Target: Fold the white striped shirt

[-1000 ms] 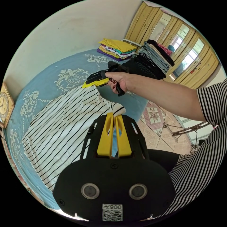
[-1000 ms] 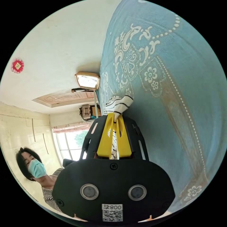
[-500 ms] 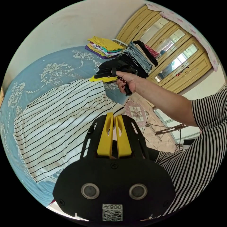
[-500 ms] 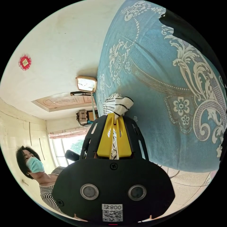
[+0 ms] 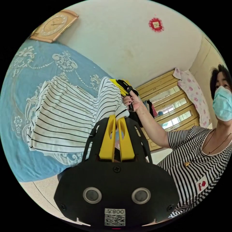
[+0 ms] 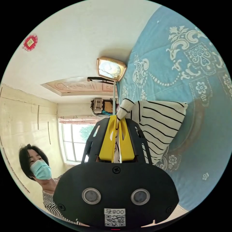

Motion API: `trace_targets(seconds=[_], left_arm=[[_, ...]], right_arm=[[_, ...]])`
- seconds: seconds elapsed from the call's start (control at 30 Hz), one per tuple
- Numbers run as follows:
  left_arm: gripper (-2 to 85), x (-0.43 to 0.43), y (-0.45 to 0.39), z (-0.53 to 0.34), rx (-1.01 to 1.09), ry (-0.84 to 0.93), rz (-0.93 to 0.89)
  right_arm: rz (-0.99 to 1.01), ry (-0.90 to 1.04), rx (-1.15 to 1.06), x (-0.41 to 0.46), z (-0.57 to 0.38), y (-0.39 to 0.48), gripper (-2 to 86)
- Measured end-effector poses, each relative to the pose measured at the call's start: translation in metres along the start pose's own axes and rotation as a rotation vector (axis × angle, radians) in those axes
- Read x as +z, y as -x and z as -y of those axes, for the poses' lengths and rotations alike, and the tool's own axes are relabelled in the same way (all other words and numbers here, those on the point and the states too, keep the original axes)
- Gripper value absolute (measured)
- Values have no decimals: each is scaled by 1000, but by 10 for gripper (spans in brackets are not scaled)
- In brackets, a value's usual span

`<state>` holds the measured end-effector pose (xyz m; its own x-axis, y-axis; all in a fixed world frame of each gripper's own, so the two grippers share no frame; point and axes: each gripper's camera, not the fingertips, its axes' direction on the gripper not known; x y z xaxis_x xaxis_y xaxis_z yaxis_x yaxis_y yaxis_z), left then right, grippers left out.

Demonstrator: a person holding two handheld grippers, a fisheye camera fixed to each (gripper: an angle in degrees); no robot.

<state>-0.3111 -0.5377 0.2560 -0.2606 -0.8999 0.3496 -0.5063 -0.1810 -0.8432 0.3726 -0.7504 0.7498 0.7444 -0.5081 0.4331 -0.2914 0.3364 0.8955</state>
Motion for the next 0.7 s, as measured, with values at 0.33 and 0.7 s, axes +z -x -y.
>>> trace_targets(seconds=[0.33,0.7], left_arm=[[12,-122,109,-25,-360,-208,-61],[15,-188,159,-37,-554,-248,-75]], right_arm=[[-90,166,80,146,45,-25,9],[-196,199,128,221,58,-48,32]])
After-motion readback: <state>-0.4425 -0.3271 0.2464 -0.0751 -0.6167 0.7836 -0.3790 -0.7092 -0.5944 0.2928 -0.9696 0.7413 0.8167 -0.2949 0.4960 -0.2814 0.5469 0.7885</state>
